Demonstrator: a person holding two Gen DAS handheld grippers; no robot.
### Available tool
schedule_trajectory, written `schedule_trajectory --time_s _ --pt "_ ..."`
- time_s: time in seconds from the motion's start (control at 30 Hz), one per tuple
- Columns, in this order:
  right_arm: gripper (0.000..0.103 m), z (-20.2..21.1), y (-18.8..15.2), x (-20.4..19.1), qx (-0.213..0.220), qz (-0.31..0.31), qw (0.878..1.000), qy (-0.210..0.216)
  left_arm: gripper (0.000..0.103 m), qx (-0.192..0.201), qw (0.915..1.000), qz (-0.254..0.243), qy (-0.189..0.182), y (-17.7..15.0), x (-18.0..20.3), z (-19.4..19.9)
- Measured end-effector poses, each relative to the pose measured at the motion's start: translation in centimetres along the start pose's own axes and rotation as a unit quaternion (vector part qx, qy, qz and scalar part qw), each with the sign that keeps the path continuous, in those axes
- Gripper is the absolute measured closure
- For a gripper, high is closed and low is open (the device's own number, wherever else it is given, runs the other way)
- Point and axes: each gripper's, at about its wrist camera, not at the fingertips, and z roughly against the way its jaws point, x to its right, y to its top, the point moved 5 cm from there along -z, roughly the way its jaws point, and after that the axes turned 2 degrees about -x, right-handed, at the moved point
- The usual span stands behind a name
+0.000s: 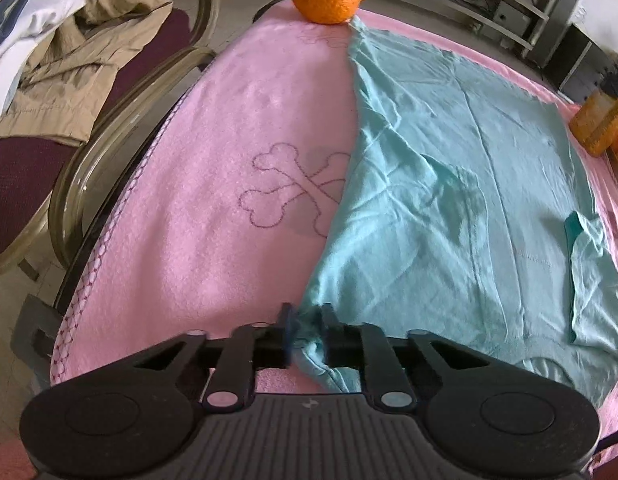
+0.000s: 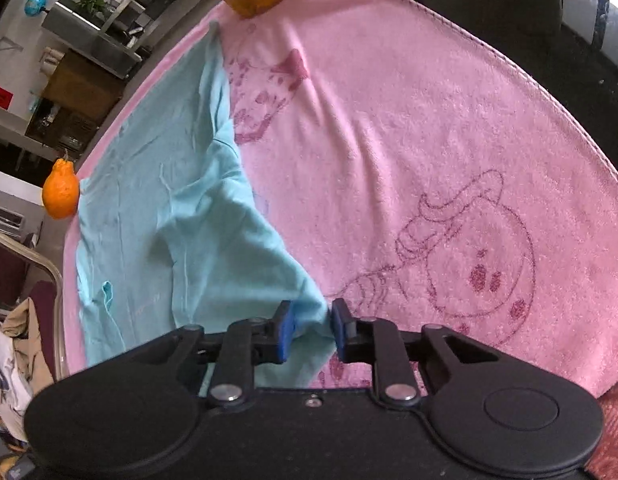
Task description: Fold clothes
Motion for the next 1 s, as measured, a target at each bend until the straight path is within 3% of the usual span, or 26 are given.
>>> schedule_trajectory --time_s 0.03,0.07,0.2,0.3,0.37,0.43,0.5,0.53,0.63,0.73,0.77,0.83,0.97,1.0 --pt "0.098 0.1 -0.1 -0.4 0.004 0.011 1.0 -0.006 0.099 0.004 1.0 -0.006 0.006 0.0 0.1 0.2" --pt "0.1 0.2 -0.1 -0.7 0.008 0.022 1.0 -0.011 0.099 0.008 0.9998 -0.01 0.014 -0.2 0.2 0.5" --pt "0.1 2.6 -0.7 -2.1 0.07 0.092 0.991 -0.063 0.099 0.004 0.9991 -0.008 0.041 -0.7 -0.3 1.0" --pt "0.1 1.5 -0.5 -2.3 0.06 0.116 0.987 -0.091 0.097 0.004 0.998 -0.024 0.058 -0.8 0.0 0.8" --pt "0.099 0.8 -0.6 -2.5 0.047 0.127 0.986 -0.101 0.087 0.007 0.9967 -0.038 0.071 -0.8 0.3 0.7" --pt "0.091 0.7 -0.7 -2.6 0.043 0.131 0.985 -0.105 0.079 0.012 0.9962 -0.035 0.079 -0.7 0.0 1.1" --pt "0.077 1.9 -0.5 -2.3 0.058 0.112 0.988 -0.092 0.079 0.029 0.9952 -0.026 0.09 -0.8 -0.5 1.9" --pt "0.073 2.6 -0.8 -2.1 0.068 0.101 0.989 -0.078 0.085 0.04 0.9948 -0.024 0.091 -0.8 -0.6 2.4" --pt "0.074 4.3 -1.5 -1.8 0.087 0.075 0.993 -0.006 0.087 0.061 0.9969 -0.039 0.031 -1.2 0.6 3.8" --pt "0.074 4.0 -2.9 -3.3 0.057 0.098 0.991 0.064 0.084 0.045 0.9942 -0.087 -0.046 -2.2 3.7 3.8" --pt "0.074 3.4 -3.6 -4.2 0.039 0.117 0.989 0.077 0.084 0.04 0.9919 -0.107 -0.056 -2.7 4.9 3.7" --pt "0.077 2.4 -4.7 -5.6 0.024 0.151 0.985 0.078 0.082 0.035 0.9865 -0.151 -0.053 -3.6 6.9 3.0" --pt "0.086 0.1 -5.7 -7.5 0.032 0.219 0.975 0.018 0.082 0.044 0.9791 -0.198 -0.019 -4.1 8.8 1.4" --pt "0.087 -0.6 -5.8 -7.8 0.038 0.231 0.972 -0.002 0.086 0.047 0.9768 -0.209 -0.014 -4.2 9.0 1.1"
